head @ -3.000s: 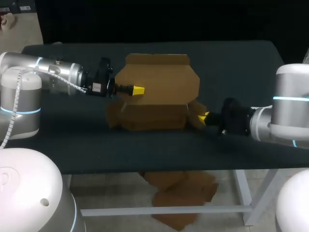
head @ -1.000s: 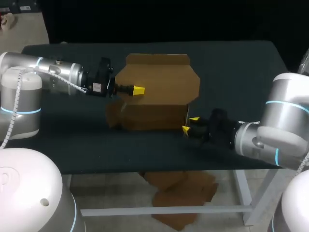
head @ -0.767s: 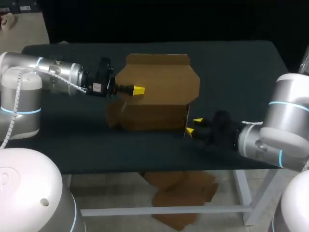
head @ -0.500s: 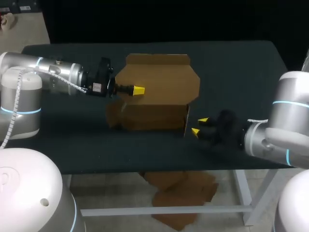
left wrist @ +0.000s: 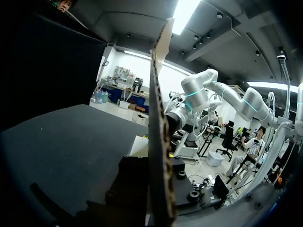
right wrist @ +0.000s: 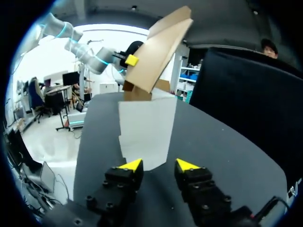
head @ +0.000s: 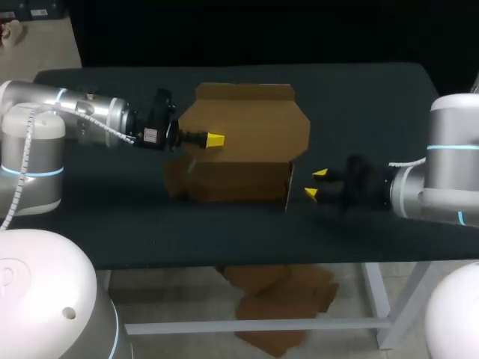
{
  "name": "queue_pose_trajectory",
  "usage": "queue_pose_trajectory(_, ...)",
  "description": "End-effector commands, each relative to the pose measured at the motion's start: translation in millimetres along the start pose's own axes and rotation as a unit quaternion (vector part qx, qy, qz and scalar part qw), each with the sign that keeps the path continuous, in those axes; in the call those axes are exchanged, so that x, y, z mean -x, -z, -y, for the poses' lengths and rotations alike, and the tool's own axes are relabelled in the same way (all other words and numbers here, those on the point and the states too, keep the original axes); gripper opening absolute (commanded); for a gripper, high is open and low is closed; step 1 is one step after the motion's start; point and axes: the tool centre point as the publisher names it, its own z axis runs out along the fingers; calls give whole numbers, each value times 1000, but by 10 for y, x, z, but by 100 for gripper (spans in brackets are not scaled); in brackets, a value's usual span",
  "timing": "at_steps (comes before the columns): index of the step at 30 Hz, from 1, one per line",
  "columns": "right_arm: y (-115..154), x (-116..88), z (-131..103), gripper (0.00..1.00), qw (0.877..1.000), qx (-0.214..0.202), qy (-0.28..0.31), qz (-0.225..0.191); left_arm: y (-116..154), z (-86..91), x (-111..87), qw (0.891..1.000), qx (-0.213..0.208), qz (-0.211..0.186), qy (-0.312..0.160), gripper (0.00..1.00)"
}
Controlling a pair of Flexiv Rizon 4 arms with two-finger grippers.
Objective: Assemble the packaging by folding the flat box into shape, placing the metal phone stand inside, and closing the box properly
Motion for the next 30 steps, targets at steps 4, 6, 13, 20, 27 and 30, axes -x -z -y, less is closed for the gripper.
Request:
queue_pose_trajectory(4,-136,61,2,49,997,4,21,-80,1,-21,3,1000,1,-1,0,0)
queue_pose_trajectory(6,-153,64,-6,49,996,6,28,-88,1,-21,3,1000,1,-1,0,0)
queue_pose_trajectory(13,-229,22,-64,55,993,11,52,-107,1,-21,3,1000,1,-1,0,0)
queue_pose_trajectory(20,-298,-54,-106,53,991,10,62,-115,1,-21,3,1000,1,-1,0,0)
queue_pose_trajectory(27,-317,-135,-110,50,992,18,57,-110,1,-21,3,1000,1,-1,0,0)
queue_pose_trajectory(30,-335,-184,-118,49,993,21,54,-106,1,-21,3,1000,1,-1,0,0)
